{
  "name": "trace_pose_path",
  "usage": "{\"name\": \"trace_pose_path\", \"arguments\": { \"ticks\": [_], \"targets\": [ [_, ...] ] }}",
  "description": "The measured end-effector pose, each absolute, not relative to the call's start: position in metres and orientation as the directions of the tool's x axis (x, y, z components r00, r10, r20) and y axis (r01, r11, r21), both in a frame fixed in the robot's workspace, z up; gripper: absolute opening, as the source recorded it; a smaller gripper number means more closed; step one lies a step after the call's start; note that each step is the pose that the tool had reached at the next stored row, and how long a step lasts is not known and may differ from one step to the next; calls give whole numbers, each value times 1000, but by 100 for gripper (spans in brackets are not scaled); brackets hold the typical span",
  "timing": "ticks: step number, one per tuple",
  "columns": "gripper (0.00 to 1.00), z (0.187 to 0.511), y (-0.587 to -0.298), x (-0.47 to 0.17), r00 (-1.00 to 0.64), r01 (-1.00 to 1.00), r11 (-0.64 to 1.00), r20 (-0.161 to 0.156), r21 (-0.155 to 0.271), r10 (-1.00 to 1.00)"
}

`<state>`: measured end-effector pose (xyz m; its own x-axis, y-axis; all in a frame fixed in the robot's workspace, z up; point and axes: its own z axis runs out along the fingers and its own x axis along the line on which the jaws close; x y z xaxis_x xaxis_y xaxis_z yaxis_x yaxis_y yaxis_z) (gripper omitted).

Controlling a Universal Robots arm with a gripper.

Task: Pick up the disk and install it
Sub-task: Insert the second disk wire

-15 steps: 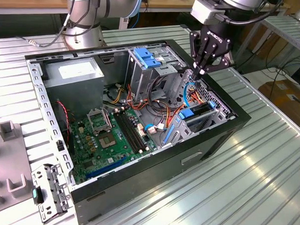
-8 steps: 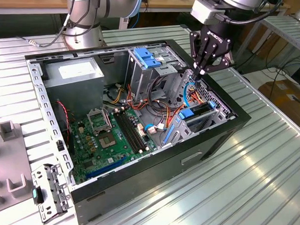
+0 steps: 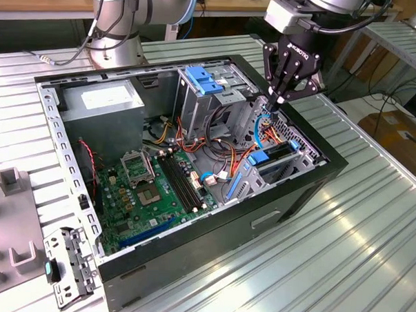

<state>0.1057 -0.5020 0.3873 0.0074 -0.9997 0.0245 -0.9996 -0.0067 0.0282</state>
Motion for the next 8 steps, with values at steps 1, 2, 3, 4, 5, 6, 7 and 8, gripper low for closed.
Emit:
{"name": "trace_pose_path", "arguments": {
  "ticks": [1, 2, 3, 4, 5, 6, 7, 8],
  "targets": [
    [11, 387, -502, 106, 7, -1000, -7, 25, 28, -1000],
    [11, 387, -502, 106, 7, -1000, -7, 25, 28, -1000],
    [11, 387, -502, 106, 7, -1000, -7, 25, 28, -1000],
    [18, 387, -502, 106, 7, -1000, -7, 25, 28, -1000],
    [18, 387, -502, 106, 7, -1000, -7, 25, 28, -1000],
    [18, 387, -502, 106, 7, -1000, -7, 25, 28, -1000],
    [18, 387, -502, 106, 7, -1000, -7, 25, 28, -1000],
    [18, 387, -502, 106, 7, -1000, -7, 25, 28, -1000]
  ]
}}
